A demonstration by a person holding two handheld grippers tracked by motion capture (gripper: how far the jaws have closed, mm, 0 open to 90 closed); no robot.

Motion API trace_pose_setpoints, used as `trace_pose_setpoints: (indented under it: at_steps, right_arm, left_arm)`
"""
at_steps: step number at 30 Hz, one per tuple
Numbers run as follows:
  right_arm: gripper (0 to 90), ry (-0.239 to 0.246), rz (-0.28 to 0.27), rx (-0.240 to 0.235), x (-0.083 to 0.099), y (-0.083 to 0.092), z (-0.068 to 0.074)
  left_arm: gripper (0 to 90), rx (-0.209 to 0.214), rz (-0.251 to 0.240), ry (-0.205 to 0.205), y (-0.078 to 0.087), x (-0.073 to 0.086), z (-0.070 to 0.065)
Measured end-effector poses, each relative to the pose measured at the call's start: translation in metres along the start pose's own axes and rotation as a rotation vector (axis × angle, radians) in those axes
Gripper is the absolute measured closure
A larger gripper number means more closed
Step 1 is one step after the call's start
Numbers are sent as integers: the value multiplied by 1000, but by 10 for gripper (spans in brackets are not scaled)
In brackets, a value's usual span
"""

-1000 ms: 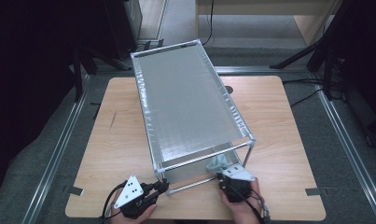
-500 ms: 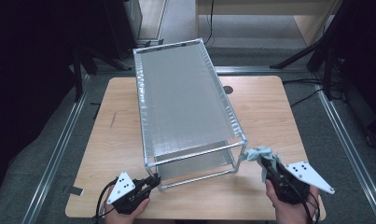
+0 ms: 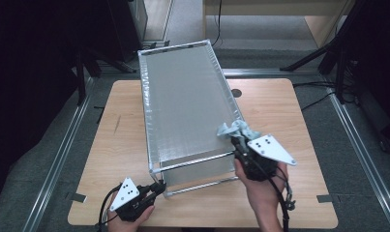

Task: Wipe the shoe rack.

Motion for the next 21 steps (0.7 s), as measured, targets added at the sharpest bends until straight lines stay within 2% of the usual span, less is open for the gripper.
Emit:
trace_pose_setpoints:
  at_steps: [3,4,5,8,13,14,16,19,21]
  right_arm:
    - [790,13,10,-28,4,-3,25]
    - [790,13,10,-28,4,-3,25]
    - [791,27,10,-58,7,-5,47]
    - [792,42,7,-106,9,-8,74]
    - [792,36,8,-206,11,-8,119]
    - [793,51,6,-207,11,-7,125]
    - [794,71,-3,-188,11,-6,131]
    - [796,61,2,-204,11,-6,126]
    - [796,77,0,-151,10,-6,116]
  left_arm:
    - [807,5,8,-4,0,-1,1]
    - [808,5,8,-4,0,-1,1]
    - [808,2,10,-4,0,-1,0]
    - [808,-6,12,-7,0,-1,0]
    - [808,-7,11,-7,0,-1,0]
    - [808,-7,11,-5,0,-1,0]
    - [808,-8,10,-2,1,-1,0]
    - [808,-10,11,-1,1,-1,0]
    - [808,-11,10,2,1,-1,1]
Point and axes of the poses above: each handheld gripper's, and its own axes: y roughly backward along the jaws, x roughly out of its underside, z roughly to its left, the point moved 1 cm from there along -y, roughly forward along the jaws, and after that the axes turned 11 degrees about x, right-handed, at the moved point
